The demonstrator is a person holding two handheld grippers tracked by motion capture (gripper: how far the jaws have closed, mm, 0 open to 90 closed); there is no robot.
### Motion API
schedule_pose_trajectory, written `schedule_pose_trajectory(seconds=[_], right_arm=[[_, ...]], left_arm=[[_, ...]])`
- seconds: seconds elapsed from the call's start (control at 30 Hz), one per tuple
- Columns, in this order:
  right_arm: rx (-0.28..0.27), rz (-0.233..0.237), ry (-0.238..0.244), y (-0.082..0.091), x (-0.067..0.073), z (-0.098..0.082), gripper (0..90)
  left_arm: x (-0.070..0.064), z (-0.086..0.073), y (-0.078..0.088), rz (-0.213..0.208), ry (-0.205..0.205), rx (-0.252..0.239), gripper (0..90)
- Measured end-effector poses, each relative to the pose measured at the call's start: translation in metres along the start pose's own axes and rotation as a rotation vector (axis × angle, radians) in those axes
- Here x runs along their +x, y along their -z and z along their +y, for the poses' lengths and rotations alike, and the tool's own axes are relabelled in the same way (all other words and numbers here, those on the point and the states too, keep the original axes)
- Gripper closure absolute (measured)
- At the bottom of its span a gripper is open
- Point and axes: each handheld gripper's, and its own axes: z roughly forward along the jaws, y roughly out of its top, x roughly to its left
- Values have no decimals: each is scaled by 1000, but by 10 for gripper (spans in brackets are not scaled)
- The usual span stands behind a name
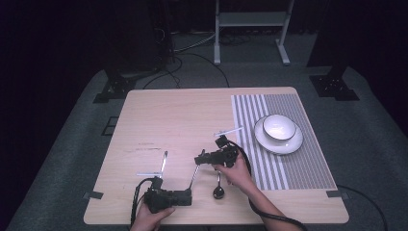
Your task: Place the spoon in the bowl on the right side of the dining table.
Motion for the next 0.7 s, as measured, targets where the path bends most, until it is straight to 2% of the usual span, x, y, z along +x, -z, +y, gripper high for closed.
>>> schedule_pose_trajectory(seconds=[0.1, 0.2, 0.3, 0.7], right_arm=[[1, -11, 4, 2, 1, 0, 763], [-5, 15, -11, 3, -1, 0, 795], [-11, 59, -30, 4, -2, 0, 822], [-26, 152, -75, 5, -3, 2, 875]], left_arm=[[0, 0, 0, 2, -1, 0, 71], [0, 0, 0, 4, -3, -1, 71], [0, 0, 0, 6, -4, -3, 71], [0, 0, 1, 8, -15, -4, 70]])
